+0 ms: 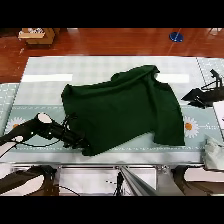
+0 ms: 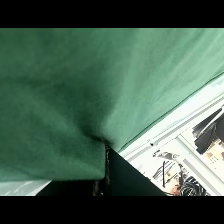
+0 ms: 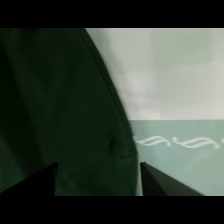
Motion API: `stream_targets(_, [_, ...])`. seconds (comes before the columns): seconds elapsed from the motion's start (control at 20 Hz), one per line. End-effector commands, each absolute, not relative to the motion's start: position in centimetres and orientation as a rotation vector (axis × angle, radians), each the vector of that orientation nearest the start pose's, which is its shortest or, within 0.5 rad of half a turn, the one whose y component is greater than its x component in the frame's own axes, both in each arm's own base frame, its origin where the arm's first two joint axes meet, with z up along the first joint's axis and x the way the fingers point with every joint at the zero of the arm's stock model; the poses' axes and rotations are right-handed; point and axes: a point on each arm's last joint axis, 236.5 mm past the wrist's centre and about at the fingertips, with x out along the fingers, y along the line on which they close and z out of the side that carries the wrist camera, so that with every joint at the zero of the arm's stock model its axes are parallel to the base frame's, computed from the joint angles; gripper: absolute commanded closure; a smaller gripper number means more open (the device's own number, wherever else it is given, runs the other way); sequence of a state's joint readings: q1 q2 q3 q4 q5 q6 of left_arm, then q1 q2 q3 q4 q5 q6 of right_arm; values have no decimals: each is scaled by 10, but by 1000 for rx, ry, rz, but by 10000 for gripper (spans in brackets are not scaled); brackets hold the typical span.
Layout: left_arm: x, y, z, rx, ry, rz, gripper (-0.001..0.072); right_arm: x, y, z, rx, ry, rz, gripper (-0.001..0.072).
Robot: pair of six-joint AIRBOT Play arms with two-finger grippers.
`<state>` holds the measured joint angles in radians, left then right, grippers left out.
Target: Fold the shirts.
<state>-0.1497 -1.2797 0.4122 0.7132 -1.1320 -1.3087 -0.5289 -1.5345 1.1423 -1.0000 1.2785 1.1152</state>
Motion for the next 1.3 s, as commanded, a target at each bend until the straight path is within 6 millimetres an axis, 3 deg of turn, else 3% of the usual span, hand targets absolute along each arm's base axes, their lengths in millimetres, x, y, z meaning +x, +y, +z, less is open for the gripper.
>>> stream_targets(0.0, [151, -185, -122, -672, 1825, -465, 683, 362, -62, -70, 608, 1377, 274, 141])
stream_targets(0.4, [151, -185, -122, -672, 1825, -465, 682, 346, -76, -92, 551, 1466, 228, 141])
stream_targets(0.55, [151, -185, -122, -672, 1825, -465, 682, 354, -56, -101, 656, 1462, 275, 141])
stream_targets(0.7, [153, -186, -121, -677, 1819, -467, 682, 349, -38, -119, 667, 1544, 284, 182])
stream_targets(0.75, [155, -187, -120, -682, 1814, -469, 683, 348, -31, -124, 663, 1562, 295, 275])
stream_targets(0.8, [158, -187, -119, -681, 1807, -472, 683, 348, -27, -125, 648, 1567, 303, 552])
stream_targets(0.85, [163, -188, -116, -671, 1791, -489, 683, 352, -25, -122, 641, 1553, 307, 666])
stream_targets(0.9, [171, -190, -110, -655, 1765, -517, 684, 357, -25, -115, 635, 1530, 313, 666])
stream_targets(1.0, [201, -196, -82, -624, 1667, -580, 685, 375, -33, -84, 597, 1434, 325, 666])
stream_targets(1.05, [222, -199, -59, -603, 1582, -615, 684, 390, -39, -57, 590, 1343, 320, 667])
stream_targets(1.15, [276, -200, 15, -546, 1323, -679, 685, 427, -42, 21, 613, 1094, 332, 667])
stream_targets(1.25, [321, -188, 125, -473, 992, -708, 684, 447, -33, 118, 573, 846, 392, 667])
